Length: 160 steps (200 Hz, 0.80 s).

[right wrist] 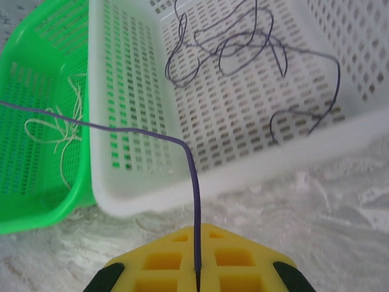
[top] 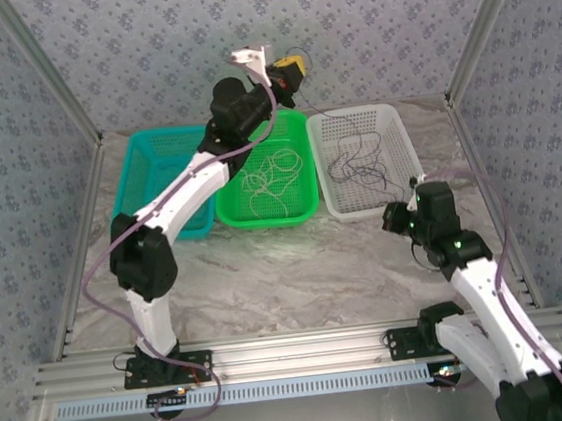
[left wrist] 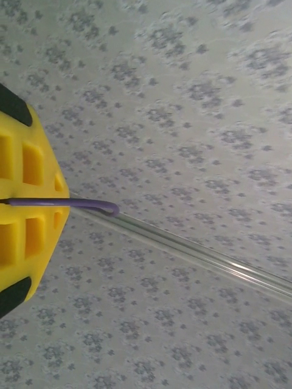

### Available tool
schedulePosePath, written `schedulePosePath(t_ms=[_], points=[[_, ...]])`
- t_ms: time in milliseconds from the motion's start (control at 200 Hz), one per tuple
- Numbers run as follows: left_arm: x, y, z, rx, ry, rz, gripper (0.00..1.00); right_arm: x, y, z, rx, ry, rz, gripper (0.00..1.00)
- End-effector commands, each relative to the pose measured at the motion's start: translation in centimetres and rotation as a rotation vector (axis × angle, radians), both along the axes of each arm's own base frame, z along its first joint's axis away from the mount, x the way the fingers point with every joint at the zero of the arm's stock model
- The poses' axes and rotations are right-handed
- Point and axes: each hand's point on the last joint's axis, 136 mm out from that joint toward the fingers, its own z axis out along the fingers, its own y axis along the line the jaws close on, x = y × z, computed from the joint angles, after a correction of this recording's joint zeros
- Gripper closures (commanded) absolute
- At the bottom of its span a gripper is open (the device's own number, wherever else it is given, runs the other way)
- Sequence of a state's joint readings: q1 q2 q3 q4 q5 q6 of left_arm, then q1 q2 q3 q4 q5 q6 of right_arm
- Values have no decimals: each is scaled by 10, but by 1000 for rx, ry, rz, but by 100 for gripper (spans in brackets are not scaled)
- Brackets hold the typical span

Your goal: Untangle the cables

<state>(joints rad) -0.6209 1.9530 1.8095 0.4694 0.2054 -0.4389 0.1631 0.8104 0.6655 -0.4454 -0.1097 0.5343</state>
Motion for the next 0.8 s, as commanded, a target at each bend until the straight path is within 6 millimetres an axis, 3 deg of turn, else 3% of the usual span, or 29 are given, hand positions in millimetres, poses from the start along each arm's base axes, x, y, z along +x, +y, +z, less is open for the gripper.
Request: schedulePosePath(t_ms=[0, 60, 80, 225, 435, 625, 745, 795], points=[[11, -19, -17, 9, 55, -68, 100, 28, -3, 14, -32, -39, 49, 100], [25, -28, -40, 31, 83, -68, 100, 42, -8, 14, -37, -32, 48, 100], [29, -32, -37, 28, 72, -68, 100, 47, -10, 11, -38, -24, 46, 100], [55, -65, -78, 75, 154, -136, 100, 73, -21, -1, -36, 29, 53, 100], [58, -112, -136, 219, 260, -184, 100, 86, -31, -15, -58, 82, 37, 100], [66, -112, -201, 328, 418, -101, 98, 88, -39, -37, -92, 163, 17, 95], [64, -106, -237, 397, 511, -77, 90, 90, -41, -45, -102, 199, 20, 86], [63, -104, -248, 419, 540, -68, 79, 90, -42, -46, -104, 202, 16, 84]])
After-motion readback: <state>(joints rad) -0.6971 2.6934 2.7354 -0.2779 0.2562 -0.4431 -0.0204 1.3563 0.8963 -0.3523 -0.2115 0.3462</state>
